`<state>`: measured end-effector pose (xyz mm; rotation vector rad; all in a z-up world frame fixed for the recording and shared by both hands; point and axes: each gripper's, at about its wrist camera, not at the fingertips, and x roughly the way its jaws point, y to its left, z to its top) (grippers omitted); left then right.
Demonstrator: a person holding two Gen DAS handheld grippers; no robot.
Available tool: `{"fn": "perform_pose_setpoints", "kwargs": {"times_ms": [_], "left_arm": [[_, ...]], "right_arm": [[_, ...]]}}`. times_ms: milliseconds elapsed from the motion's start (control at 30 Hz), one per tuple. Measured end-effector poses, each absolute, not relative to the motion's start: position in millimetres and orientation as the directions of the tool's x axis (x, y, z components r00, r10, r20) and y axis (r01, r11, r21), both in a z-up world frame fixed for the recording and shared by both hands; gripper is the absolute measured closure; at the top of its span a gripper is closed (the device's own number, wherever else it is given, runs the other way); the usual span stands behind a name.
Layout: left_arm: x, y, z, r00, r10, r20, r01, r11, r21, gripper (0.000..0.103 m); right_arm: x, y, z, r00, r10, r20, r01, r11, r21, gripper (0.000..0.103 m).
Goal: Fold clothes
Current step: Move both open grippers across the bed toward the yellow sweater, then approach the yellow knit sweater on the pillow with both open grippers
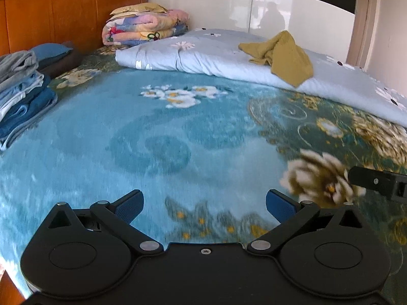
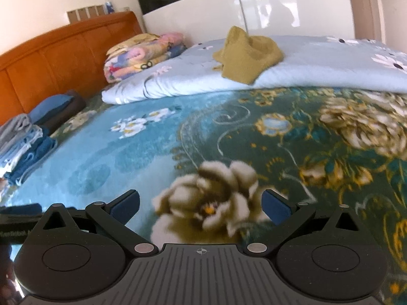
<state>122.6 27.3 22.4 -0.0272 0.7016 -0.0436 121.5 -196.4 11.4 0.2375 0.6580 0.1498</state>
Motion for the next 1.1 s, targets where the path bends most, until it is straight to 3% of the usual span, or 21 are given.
{"fn": "perform_pose_setpoints", "kwargs": {"times_ms": [567,800,967,1100], "left_arm": [[195.4,45.1,41.7,0.793,-0.133,-0.595,0.086,0.991,-0.106,0.002],[224.0,57.4,50.4,0.81,-0.156,-0.565,0.092,0.986,-0.139,0.002],[240.9,63.3,54.2,0.847,-0.131,-0.515,0.072,0.988,-0.133,0.002],[253.7,71.7,54.7,0.861,-0.138,-0.489,0.061,0.983,-0.17,0.002]], "right_arm": [[172.8,-189.9,9.9,0.753,0.329,-0.571,-0.141,0.927,0.348,0.0],[196.4,-192.4,20.5,0.803,0.298,-0.516,-0.155,0.941,0.301,0.0],[213.8,-191.6,24.5,0.831,0.177,-0.528,-0.072,0.974,0.213,0.0],[223.5,-199.7,20.8,0.853,0.119,-0.508,0.0,0.973,0.229,0.0]]}}
